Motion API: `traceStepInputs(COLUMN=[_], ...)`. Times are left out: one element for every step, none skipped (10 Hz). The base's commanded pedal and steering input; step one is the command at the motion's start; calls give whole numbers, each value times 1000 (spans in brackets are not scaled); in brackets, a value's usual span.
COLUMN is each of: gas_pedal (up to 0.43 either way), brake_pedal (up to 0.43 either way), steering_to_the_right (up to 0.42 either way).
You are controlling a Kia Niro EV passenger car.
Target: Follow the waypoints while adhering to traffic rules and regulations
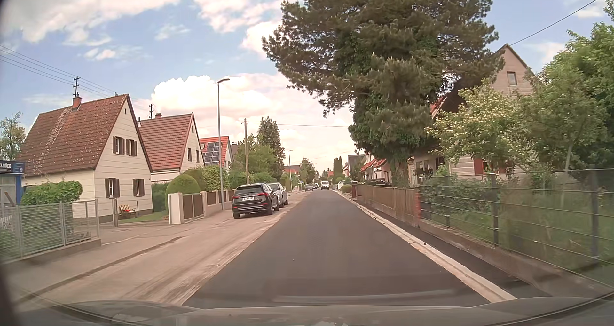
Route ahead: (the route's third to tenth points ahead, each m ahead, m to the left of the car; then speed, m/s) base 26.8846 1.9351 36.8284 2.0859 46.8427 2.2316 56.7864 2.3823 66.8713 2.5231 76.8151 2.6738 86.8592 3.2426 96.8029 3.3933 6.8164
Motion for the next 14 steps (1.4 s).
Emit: traceStepInputs(gas_pedal=[0, 0, 0, 0, 0, 20, 28, 28, 28, 28, 28, 20, 0, 0], brake_pedal=[24, 18, 18, 18, 24, 18, 18, 24, 18, 24, 24, 18, 18, 18], steering_to_the_right=[-7, -7, -7, -7, -7, -7, -7, -7, -7, -7, -6, -5, -5, -5])
